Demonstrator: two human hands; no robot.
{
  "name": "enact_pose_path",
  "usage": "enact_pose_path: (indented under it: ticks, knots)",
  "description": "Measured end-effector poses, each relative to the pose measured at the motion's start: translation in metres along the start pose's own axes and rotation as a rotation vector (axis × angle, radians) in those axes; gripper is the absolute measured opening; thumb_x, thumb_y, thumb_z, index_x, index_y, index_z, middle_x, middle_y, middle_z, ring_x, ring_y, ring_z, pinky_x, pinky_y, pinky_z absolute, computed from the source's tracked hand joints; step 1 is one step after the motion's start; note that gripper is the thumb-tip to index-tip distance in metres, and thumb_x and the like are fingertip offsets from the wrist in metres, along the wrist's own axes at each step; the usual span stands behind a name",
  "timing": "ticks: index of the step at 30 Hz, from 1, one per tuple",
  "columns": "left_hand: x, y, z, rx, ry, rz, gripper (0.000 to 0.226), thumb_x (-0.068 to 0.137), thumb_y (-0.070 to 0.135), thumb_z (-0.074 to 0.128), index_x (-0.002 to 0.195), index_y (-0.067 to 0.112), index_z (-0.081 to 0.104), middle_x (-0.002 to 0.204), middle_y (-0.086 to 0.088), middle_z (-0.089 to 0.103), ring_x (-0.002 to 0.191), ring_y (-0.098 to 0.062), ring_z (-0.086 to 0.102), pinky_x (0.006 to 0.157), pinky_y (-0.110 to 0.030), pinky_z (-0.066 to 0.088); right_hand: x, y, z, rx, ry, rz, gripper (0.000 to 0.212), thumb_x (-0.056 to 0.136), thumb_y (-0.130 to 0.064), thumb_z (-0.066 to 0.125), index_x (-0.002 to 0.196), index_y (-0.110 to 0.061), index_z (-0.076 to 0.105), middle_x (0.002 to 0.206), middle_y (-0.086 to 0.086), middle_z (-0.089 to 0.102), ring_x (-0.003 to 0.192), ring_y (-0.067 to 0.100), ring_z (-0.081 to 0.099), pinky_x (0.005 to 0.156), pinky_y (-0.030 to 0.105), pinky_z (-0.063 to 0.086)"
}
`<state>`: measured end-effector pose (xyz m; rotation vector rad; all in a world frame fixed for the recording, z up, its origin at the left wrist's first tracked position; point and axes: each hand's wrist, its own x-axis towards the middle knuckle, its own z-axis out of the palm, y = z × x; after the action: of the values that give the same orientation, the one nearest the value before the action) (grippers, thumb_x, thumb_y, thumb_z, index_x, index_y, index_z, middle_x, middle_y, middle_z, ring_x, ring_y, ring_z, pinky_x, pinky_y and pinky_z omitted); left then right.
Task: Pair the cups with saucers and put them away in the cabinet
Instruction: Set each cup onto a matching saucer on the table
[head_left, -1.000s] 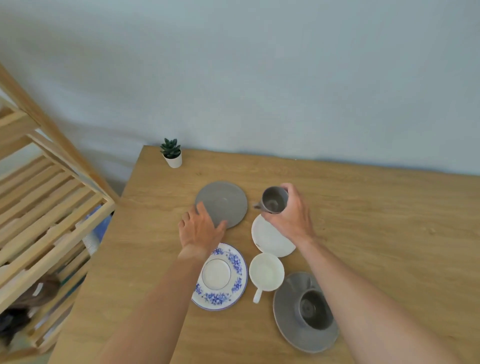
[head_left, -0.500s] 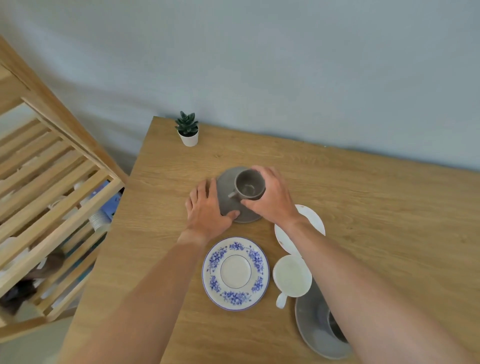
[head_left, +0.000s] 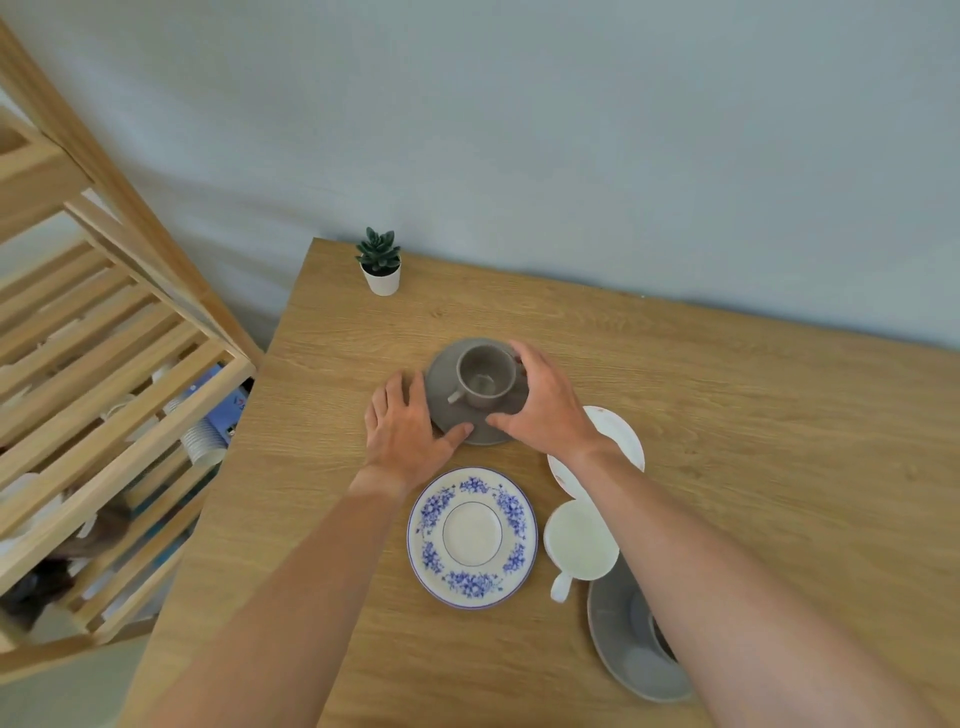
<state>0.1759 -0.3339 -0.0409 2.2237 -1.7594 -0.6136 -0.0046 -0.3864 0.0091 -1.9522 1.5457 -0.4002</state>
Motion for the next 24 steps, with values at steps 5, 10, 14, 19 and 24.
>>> enact_pose_path:
  ticks: [5,10,14,19,24]
  knots:
    - [-0.033,0.005,0.004,0.007,0.042,-0.105,0.08,0.09,0.056,0.055,0.147,0.006,0.029,0.156,-0.021,0.02,0.14,-0.039,0.024,0.115,-0.049,0.022,-0.028,0.028,-0.029,-0.054,0.121,0.13,0.07,0.082,-0.007,0.07,0.145,-0.018,0.042,0.146,0.003,0.046,0.139,0.024,0.041,0.115,0.04,0.032]
    - [-0.073,0.024,0.016,-0.052,0.183,-0.099,0.077,0.088,0.041,0.064,0.147,0.003,0.032,0.152,-0.023,0.03,0.136,-0.042,0.032,0.11,-0.053,0.029,-0.064,0.069,-0.065,-0.124,0.138,0.312,0.062,0.088,-0.015,0.063,0.146,-0.015,0.04,0.146,0.01,0.044,0.136,0.031,0.041,0.112,0.045,0.034]
    - [-0.1,0.048,0.025,-0.19,0.299,-0.025,0.064,0.085,0.046,0.056,0.139,0.013,0.047,0.14,-0.013,0.043,0.123,-0.031,0.042,0.101,-0.044,0.035,-0.092,0.098,-0.081,-0.105,0.097,0.406,0.068,0.087,-0.019,0.065,0.149,-0.014,0.036,0.147,0.012,0.042,0.138,0.031,0.04,0.113,0.047,0.036]
    - [-0.129,0.068,0.035,-0.286,0.076,0.313,0.08,0.073,0.071,0.062,0.135,0.023,0.048,0.132,0.008,0.048,0.122,-0.008,0.042,0.106,-0.03,0.03,-0.118,0.111,-0.084,-0.095,0.047,0.342,0.061,0.089,-0.024,0.066,0.145,-0.016,0.041,0.146,0.01,0.043,0.14,0.028,0.037,0.114,0.046,0.033]
    - [-0.14,0.087,0.054,-0.176,-0.041,0.374,0.103,0.056,0.077,0.072,0.142,0.029,0.041,0.133,0.011,0.05,0.123,-0.012,0.045,0.102,-0.036,0.036,-0.124,0.107,-0.076,-0.15,-0.112,0.169,0.07,0.082,-0.025,0.072,0.146,-0.022,0.043,0.133,0.006,0.046,0.135,0.028,0.04,0.111,0.049,0.037]
